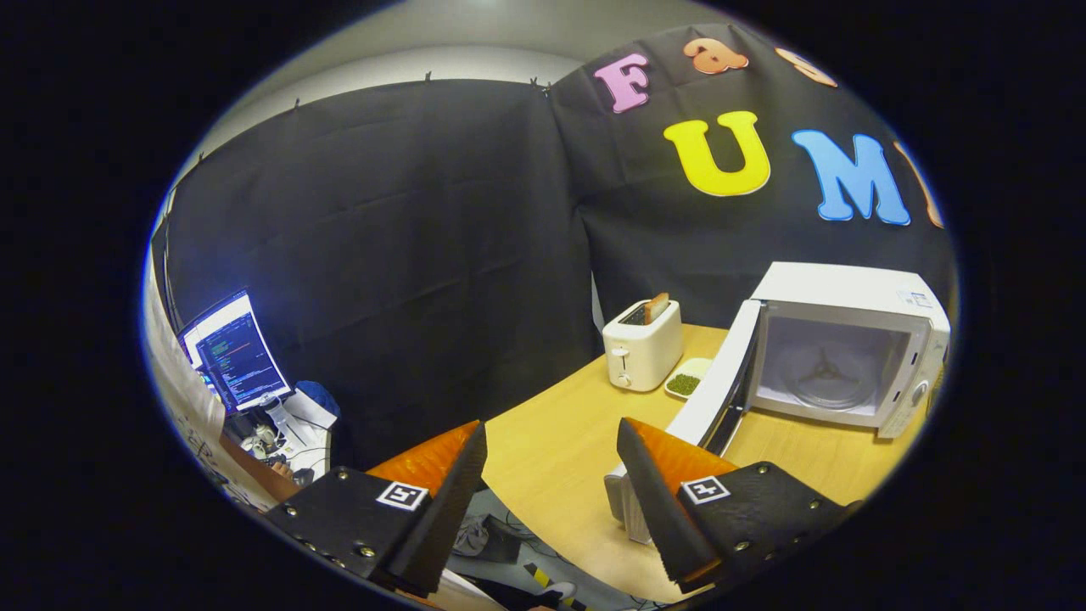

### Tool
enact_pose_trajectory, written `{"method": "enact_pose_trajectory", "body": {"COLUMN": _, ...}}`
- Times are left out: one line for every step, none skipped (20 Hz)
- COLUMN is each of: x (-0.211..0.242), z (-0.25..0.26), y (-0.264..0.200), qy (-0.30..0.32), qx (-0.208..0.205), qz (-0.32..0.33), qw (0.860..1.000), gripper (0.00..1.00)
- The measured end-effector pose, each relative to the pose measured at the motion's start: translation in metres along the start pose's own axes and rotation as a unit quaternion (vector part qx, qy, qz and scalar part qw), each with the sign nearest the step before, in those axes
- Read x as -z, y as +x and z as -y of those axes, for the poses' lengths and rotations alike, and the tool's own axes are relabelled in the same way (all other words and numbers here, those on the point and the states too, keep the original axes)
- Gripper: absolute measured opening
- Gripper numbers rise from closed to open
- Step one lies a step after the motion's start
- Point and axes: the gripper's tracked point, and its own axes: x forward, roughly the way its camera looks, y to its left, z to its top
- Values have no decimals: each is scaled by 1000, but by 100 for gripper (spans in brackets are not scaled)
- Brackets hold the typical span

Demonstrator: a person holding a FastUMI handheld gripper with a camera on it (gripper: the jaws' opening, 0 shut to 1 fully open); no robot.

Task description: Open the microwave, put the food inside, and close the microwave door.

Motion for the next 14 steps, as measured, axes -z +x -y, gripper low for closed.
{"method": "enact_pose_trajectory", "body": {"x": -7, "z": 2, "y": -6, "qy": 2, "qx": -2, "qz": 6, "qw": 1000, "gripper": 93}}
{"method": "enact_pose_trajectory", "body": {"x": -13, "z": 5, "y": -14, "qy": 4, "qx": -3, "qz": 12, "qw": 1000, "gripper": 93}}
{"method": "enact_pose_trajectory", "body": {"x": -17, "z": 11, "y": -20, "qy": 7, "qx": -1, "qz": 16, "qw": 1000, "gripper": 93}}
{"method": "enact_pose_trajectory", "body": {"x": -21, "z": 17, "y": -28, "qy": 7, "qx": -1, "qz": 17, "qw": 1000, "gripper": 93}}
{"method": "enact_pose_trajectory", "body": {"x": -21, "z": 24, "y": -35, "qy": 5, "qx": 5, "qz": 16, "qw": 1000, "gripper": 93}}
{"method": "enact_pose_trajectory", "body": {"x": -23, "z": 34, "y": -43, "qy": 2, "qx": 14, "qz": 17, "qw": 1000, "gripper": 93}}
{"method": "enact_pose_trajectory", "body": {"x": -23, "z": 44, "y": -51, "qy": -1, "qx": 22, "qz": 18, "qw": 1000, "gripper": 93}}
{"method": "enact_pose_trajectory", "body": {"x": -23, "z": 54, "y": -58, "qy": -2, "qx": 32, "qz": 17, "qw": 999, "gripper": 93}}
{"method": "enact_pose_trajectory", "body": {"x": -21, "z": 63, "y": -66, "qy": -1, "qx": 41, "qz": 16, "qw": 999, "gripper": 93}}
{"method": "enact_pose_trajectory", "body": {"x": -20, "z": 74, "y": -73, "qy": 3, "qx": 52, "qz": 15, "qw": 999, "gripper": 93}}
{"method": "enact_pose_trajectory", "body": {"x": -17, "z": 85, "y": -80, "qy": 11, "qx": 61, "qz": 12, "qw": 998, "gripper": 93}}
{"method": "enact_pose_trajectory", "body": {"x": -15, "z": 96, "y": -87, "qy": 21, "qx": 69, "qz": 10, "qw": 997, "gripper": 93}}
{"method": "enact_pose_trajectory", "body": {"x": -11, "z": 106, "y": -92, "qy": 31, "qx": 77, "qz": 8, "qw": 997, "gripper": 93}}
{"method": "enact_pose_trajectory", "body": {"x": -9, "z": 117, "y": -98, "qy": 41, "qx": 85, "qz": 5, "qw": 996, "gripper": 93}}
